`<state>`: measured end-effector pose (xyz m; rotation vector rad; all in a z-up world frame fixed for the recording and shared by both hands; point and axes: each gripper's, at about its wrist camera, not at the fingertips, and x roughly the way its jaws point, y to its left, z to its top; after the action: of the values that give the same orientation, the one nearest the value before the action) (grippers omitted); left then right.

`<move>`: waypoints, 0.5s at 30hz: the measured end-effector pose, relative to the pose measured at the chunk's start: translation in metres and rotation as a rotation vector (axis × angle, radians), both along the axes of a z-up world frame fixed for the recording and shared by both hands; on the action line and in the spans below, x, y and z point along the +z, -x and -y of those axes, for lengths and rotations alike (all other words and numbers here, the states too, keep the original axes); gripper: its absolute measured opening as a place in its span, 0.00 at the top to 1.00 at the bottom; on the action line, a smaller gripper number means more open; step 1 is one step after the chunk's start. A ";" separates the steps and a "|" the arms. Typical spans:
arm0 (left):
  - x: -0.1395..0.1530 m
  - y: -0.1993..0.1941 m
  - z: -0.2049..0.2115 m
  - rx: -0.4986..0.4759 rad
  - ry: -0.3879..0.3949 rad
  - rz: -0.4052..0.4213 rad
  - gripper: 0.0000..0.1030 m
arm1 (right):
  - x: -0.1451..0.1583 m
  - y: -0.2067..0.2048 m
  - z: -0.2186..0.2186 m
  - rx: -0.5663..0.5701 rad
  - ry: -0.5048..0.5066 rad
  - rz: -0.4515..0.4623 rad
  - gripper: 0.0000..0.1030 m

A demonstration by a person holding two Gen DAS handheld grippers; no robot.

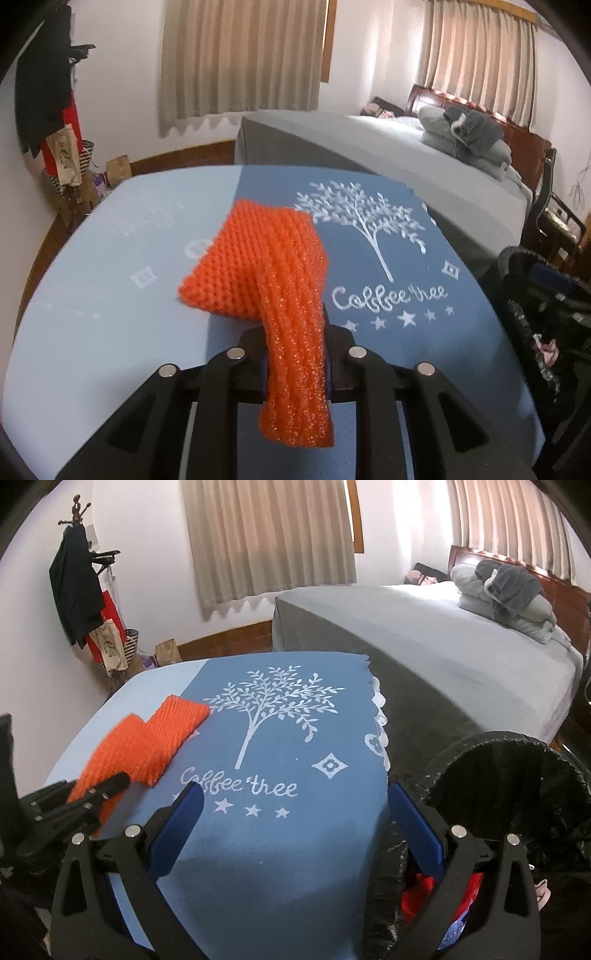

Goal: Collect trash
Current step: 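Grasp one end of the orange knit strip with the left tool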

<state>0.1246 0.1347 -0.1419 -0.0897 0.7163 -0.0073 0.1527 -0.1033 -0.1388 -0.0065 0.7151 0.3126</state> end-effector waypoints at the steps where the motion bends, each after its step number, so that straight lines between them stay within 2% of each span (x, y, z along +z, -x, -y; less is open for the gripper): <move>1: 0.003 0.000 -0.001 0.005 0.001 0.007 0.80 | 0.000 0.000 -0.002 0.003 0.001 -0.001 0.06; 7: 0.021 0.005 -0.018 0.040 0.009 0.058 0.80 | -0.003 -0.007 -0.020 0.025 0.004 -0.006 0.06; 15: 0.023 0.001 -0.052 0.124 -0.013 0.068 0.80 | -0.002 -0.023 -0.059 0.061 0.004 0.000 0.06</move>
<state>0.1240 0.1870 -0.1185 -0.1208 0.6415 0.1128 0.1753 -0.0445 -0.1408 -0.0320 0.7169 0.3696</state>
